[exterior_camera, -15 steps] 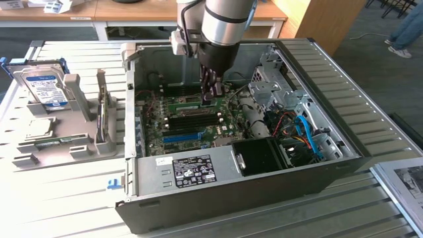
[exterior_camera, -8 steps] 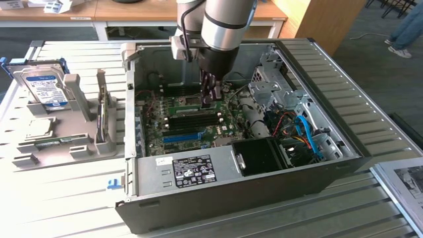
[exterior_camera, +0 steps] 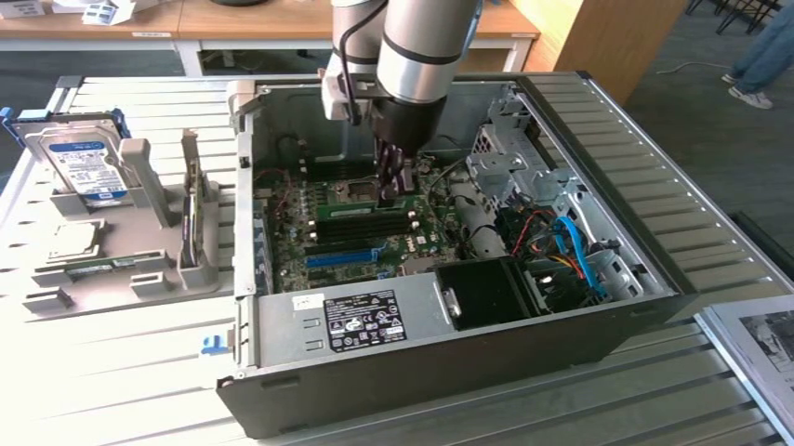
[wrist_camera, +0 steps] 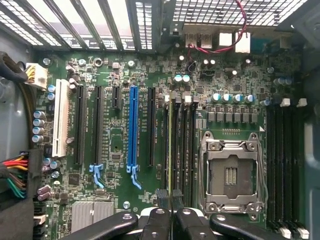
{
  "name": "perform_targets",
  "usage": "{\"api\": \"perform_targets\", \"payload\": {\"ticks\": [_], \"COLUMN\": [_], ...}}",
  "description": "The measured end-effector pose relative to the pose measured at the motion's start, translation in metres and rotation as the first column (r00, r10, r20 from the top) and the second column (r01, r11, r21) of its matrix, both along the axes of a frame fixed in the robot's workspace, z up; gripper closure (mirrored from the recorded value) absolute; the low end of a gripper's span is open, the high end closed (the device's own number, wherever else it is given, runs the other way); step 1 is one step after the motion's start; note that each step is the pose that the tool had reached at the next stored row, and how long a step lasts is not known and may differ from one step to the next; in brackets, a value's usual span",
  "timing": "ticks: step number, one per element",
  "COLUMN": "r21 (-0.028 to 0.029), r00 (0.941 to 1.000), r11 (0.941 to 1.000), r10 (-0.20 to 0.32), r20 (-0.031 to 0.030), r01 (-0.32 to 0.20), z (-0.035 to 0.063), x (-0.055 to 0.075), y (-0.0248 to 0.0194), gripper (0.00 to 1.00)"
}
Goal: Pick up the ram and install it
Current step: 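Insert the ram into the slot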
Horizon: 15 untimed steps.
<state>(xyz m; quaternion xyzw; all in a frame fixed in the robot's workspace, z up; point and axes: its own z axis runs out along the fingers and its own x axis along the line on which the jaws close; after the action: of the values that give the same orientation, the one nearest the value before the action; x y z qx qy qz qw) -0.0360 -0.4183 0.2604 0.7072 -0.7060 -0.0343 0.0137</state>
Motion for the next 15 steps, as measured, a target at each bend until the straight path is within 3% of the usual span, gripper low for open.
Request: {"api": "perform_targets", "payload": {"ticks": [15], "r21": [-0.0001], "r00": [1.0], "r11": [1.0], "r10": [0.0], "r20": [0.0], "r01": [0.0], "z": [-0.0102], "x": [0.0], "y": [0.0], "gripper": [0.88]}}
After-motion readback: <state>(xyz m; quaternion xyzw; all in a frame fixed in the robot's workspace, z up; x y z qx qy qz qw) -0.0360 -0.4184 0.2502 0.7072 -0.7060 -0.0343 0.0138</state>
